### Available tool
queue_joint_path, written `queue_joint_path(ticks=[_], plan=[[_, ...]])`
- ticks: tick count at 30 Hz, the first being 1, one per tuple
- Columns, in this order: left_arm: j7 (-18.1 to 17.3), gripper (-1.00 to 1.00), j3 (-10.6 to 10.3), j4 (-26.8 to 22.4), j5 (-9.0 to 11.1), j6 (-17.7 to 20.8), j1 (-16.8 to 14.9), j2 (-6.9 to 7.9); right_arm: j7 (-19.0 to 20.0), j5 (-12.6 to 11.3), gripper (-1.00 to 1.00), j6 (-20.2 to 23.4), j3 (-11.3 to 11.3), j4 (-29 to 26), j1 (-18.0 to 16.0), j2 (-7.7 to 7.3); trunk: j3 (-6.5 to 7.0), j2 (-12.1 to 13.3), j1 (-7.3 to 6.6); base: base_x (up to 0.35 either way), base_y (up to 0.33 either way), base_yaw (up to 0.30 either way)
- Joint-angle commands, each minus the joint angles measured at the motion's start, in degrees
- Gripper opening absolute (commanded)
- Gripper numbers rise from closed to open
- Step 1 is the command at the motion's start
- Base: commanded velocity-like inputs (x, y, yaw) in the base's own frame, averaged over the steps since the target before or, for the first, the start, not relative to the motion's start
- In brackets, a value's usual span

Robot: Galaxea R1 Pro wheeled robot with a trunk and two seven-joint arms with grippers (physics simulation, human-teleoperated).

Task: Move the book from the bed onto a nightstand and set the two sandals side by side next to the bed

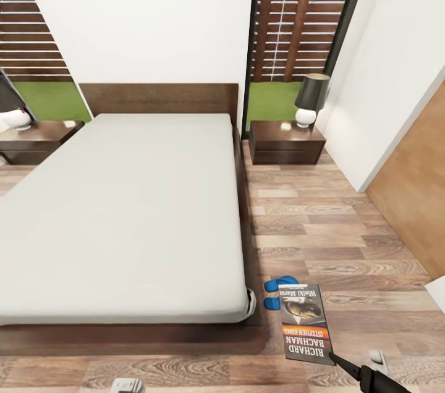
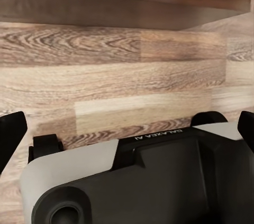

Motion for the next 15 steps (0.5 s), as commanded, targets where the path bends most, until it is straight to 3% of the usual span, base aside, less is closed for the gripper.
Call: queue_joint_path(ticks=[1, 6, 15], plan=[[-0.2, 1.0, -0.2, 0.1, 0.4, -0.2, 0.0, -0.09, 0.1, -0.6, -1.0, 0.6, 0.4, 0.0, 0.0, -0.04, 0.05, 0.0, 0.01, 0.0, 0.0, 0.0], [-0.2, 1.0, -0.2, 0.1, 0.4, -0.2, 0.0, -0.89, 0.1, -0.6, -1.0, 0.6, 0.4, 0.0, -0.1, -0.03, 0.5, 0.0, 0.01, 0.0, 0.0, 0.0], [-0.2, 1.0, -0.2, 0.1, 0.4, -0.2, 0.0, -1.02, -0.1, -0.6, -1.0, 0.6, 0.3, 0.2, -0.1, -0.07, 0.63, 0.0, 0.01, 0.0, 0.0, 0.0]])
